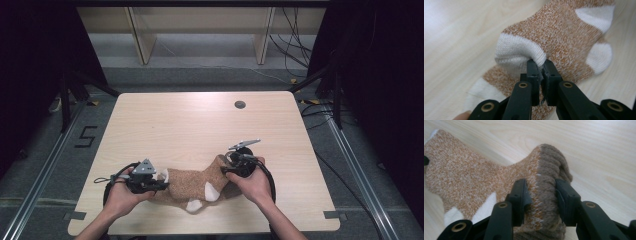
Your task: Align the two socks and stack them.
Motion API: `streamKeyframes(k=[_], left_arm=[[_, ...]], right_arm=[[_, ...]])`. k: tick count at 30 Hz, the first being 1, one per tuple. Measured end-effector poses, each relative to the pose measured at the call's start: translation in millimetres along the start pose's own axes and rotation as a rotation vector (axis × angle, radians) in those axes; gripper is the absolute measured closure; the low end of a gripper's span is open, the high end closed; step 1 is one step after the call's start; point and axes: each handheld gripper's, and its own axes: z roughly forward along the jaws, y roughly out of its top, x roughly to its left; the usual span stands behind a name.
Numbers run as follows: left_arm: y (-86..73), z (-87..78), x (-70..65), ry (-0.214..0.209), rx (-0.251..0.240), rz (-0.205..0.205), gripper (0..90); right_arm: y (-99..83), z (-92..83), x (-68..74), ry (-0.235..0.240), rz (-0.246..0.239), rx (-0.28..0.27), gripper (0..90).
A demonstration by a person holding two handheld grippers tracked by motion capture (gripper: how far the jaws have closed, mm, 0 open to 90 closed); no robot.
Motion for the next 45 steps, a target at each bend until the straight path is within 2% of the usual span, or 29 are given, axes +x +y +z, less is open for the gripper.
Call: streamKeyframes(k=[2,4,7,8,11,13,15,16,18,19,20,21,22,24,26,28,29,31,33,35,37,38,42,43,44,45], left_arm=[[5.5,-12.8,2.3,0.015,-0.024,0.003,85.0],[8.6,-23.6,4.3,0.025,-0.052,-0.003,85.1],[11.3,-40.6,4.5,0.024,-0.072,-0.018,85.2],[11.6,-45.0,4.5,0.017,-0.065,-0.013,85.2],[11.5,-56.5,2.0,-0.004,-0.021,-0.002,85.0],[8.3,-55.8,1.1,-0.006,0.038,0.018,84.9],[0.7,-46.3,3.8,-0.004,0.099,0.028,84.7],[-2.3,-43.2,5.7,-0.006,0.133,0.034,84.5],[-9.1,-36.0,10.1,0.010,0.173,0.029,84.2],[-12.2,-32.4,12.7,0.010,0.180,0.020,83.5],[-13.8,-30.3,13.7,0.015,0.169,0.010,83.5],[-14.9,-28.8,15.6,0.012,0.171,0.005,83.1],[-15.2,-28.2,17.0,0.019,0.179,0.009,82.5],[-15.2,-26.7,18.7,0.031,0.171,0.002,80.0],[-14.4,-27.8,20.0,0.045,0.157,-0.012,74.8],[-14.2,-30.0,20.8,0.047,0.116,-0.041,64.9],[-13.8,-32.8,21.5,0.050,0.113,-0.048,59.7],[-15.3,-38.2,23.8,0.058,0.089,-0.054,55.2],[-19.0,-37.4,25.2,0.062,0.095,-0.074,51.8],[-24.3,-32.7,27.1,0.066,0.112,-0.093,51.8],[-29.4,-25.4,28.2,0.052,0.120,-0.104,53.7],[-31.7,-21.2,27.3,0.048,0.103,-0.115,55.4],[-32.3,-17.6,27.2,0.049,0.124,-0.104,61.8],[-32.4,-16.7,25.9,0.054,0.124,-0.112,63.5],[-33.0,-15.9,25.9,0.045,0.132,-0.103,65.6],[-34.1,-13.8,23.9,0.050,0.127,-0.113,67.6]], right_arm=[[3.8,-14.7,3.6,-0.010,-0.041,-0.028,62.0],[4.3,-17.4,6.1,-0.009,-0.038,-0.031,61.9],[5.2,-25.4,9.4,-0.013,-0.103,-0.051,61.4],[4.2,-28.8,12.7,-0.014,-0.114,-0.038,61.4],[1.1,-31.1,19.3,-0.015,-0.151,-0.021,59.9],[-3.2,-26.8,25.6,-0.014,-0.186,0.057,57.6],[-8.8,-18.9,30.7,-0.021,-0.212,0.122,53.9],[-11.4,-15.8,32.0,-0.016,-0.211,0.132,51.9],[-12.1,-13.5,29.1,-0.004,-0.243,0.104,48.4],[-9.9,-17.5,23.6,-0.006,-0.218,0.061,47.8],[-9.9,-17.5,23.6,-0.006,-0.218,0.061,47.8],[-7.8,-20.9,21.8,-0.012,-0.190,0.060,48.2],[-4.7,-22.4,16.0,-0.016,-0.187,0.037,48.7],[-0.5,-22.6,4.8,-0.046,-0.148,0.013,50.2],[0.8,-16.8,-3.6,-0.062,-0.115,0.025,51.5],[-0.2,-9.1,-8.4,-0.056,-0.107,0.044,52.4],[-1.6,-4.2,-10.5,-0.047,-0.103,0.052,53.3],[-5.8,5.4,-12.8,-0.038,-0.079,0.066,54.3],[-10.8,12.7,-14.0,-0.037,-0.073,0.081,56.9],[-13.8,16.4,-15.0,-0.044,-0.085,0.074,61.4],[-16.8,18.7,-13.8,-0.046,-0.079,0.080,67.8],[-17.9,19.5,-13.7,-0.037,-0.093,0.077,70.9],[-19.3,19.7,-10.7,-0.045,-0.091,0.075,77.8],[-18.7,19.4,-11.1,-0.040,-0.103,0.067,79.2],[-18.2,18.1,-10.5,-0.036,-0.092,0.071,80.3],[-17.6,17.2,-10.3,-0.033,-0.091,0.065,80.9]])
